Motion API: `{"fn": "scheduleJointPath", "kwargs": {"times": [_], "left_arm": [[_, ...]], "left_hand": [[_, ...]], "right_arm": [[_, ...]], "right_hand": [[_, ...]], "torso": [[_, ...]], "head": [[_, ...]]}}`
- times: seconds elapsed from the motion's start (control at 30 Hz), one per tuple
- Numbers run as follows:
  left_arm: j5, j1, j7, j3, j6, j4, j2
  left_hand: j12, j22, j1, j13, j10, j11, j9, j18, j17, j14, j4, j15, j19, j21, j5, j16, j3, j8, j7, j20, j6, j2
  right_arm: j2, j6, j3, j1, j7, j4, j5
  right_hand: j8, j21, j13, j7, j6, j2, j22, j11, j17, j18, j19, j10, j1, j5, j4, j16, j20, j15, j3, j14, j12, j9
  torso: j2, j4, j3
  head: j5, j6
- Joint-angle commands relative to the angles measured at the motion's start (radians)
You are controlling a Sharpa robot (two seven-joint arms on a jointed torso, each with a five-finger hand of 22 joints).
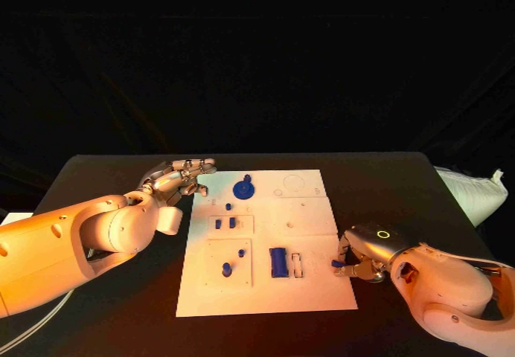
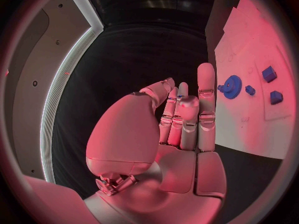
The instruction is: Assemble the parts on the task board
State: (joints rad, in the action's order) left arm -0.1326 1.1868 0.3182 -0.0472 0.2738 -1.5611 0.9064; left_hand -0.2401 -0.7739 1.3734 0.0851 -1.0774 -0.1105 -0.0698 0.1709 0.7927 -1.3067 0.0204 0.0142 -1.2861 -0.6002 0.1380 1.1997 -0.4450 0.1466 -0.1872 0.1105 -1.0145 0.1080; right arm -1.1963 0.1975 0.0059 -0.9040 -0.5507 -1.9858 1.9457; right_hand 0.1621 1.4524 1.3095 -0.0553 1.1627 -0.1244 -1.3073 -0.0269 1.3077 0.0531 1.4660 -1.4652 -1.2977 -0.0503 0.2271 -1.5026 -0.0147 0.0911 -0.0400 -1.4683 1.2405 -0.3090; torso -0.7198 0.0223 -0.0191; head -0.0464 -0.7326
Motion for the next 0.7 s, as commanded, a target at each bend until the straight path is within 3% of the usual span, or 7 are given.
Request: {"fn": "scheduleJointPath", "kwargs": {"times": [0.03, 0.33, 0.5, 0.7], "left_arm": [[0.004, -0.001, 0.004, 0.0, -0.021, -0.001, -0.002], [0.004, -0.002, 0.004, 0.0, -0.021, 0.0, -0.003], [0.004, -0.003, 0.004, 0.001, -0.021, 0.0, -0.003], [0.004, -0.003, 0.004, 0.001, -0.021, -0.001, -0.004]], "left_hand": [[-0.005, 0.002, -0.003, -0.001, 0.006, 0.001, 0.001, 0.01, -0.001, 0.006, 0.004, 0.004, 0.002, 0.004, 0.002, 0.0, 0.001, 0.004, 0.003, 0.002, 0.008, 0.002], [-0.005, 0.002, -0.003, -0.001, 0.006, 0.001, 0.001, 0.01, -0.001, 0.006, 0.004, 0.004, 0.002, 0.004, 0.002, 0.0, 0.001, 0.004, 0.003, 0.002, 0.008, 0.002], [-0.005, 0.002, -0.003, -0.001, 0.006, 0.001, 0.001, 0.01, -0.001, 0.006, 0.004, 0.004, 0.002, 0.004, 0.002, 0.0, 0.001, 0.004, 0.003, 0.002, 0.008, 0.002], [-0.006, 0.002, -0.003, -0.001, 0.007, 0.001, 0.001, 0.01, -0.001, 0.006, 0.004, 0.004, 0.002, 0.004, 0.002, 0.0, 0.001, 0.004, 0.003, 0.002, 0.008, 0.001]], "right_arm": [[-0.006, -0.052, -0.006, 0.008, -0.013, 0.005, -0.001], [-0.013, -0.081, -0.006, 0.008, -0.01, 0.007, -0.004], [-0.009, -0.092, -0.006, 0.008, -0.008, 0.009, -0.012], [0.001, -0.1, -0.006, 0.008, -0.007, 0.011, -0.022]], "right_hand": [[-0.007, 0.002, 0.092, -0.003, 0.005, 0.013, -0.12, 0.007, 0.143, -0.017, 0.043, -0.027, -0.029, -0.003, -0.005, -0.004, -0.006, -0.006, -0.021, -0.079, -0.001, -0.001], [-0.015, 0.005, 0.092, 0.001, 0.01, 0.031, -0.125, 0.003, 0.148, -0.017, 0.045, -0.026, -0.091, -0.002, -0.032, -0.006, -0.003, -0.002, -0.094, -0.08, -0.003, -0.001], [-0.018, 0.009, 0.093, 0.008, 0.017, 0.065, -0.13, -0.003, 0.154, -0.019, 0.047, -0.026, -0.143, -0.002, -0.062, -0.009, 0.001, 0.003, -0.159, -0.081, -0.001, -0.001], [-0.02, 0.014, 0.097, 0.009, 0.018, 0.085, -0.136, -0.005, 0.161, -0.02, 0.05, -0.029, -0.156, -0.003, -0.081, -0.012, 0.003, 0.005, -0.205, -0.082, 0.005, -0.004]], "torso": [[0.0, -0.0005, 0.0004], [0.0, 0.0008, -0.0002], [0.0, 0.0, -0.0002], [0.0, 0.001, -0.001]], "head": [[0.0, 0.001], [-0.003, 0.002], [-0.003, 0.002], [-0.004, 0.001]]}}
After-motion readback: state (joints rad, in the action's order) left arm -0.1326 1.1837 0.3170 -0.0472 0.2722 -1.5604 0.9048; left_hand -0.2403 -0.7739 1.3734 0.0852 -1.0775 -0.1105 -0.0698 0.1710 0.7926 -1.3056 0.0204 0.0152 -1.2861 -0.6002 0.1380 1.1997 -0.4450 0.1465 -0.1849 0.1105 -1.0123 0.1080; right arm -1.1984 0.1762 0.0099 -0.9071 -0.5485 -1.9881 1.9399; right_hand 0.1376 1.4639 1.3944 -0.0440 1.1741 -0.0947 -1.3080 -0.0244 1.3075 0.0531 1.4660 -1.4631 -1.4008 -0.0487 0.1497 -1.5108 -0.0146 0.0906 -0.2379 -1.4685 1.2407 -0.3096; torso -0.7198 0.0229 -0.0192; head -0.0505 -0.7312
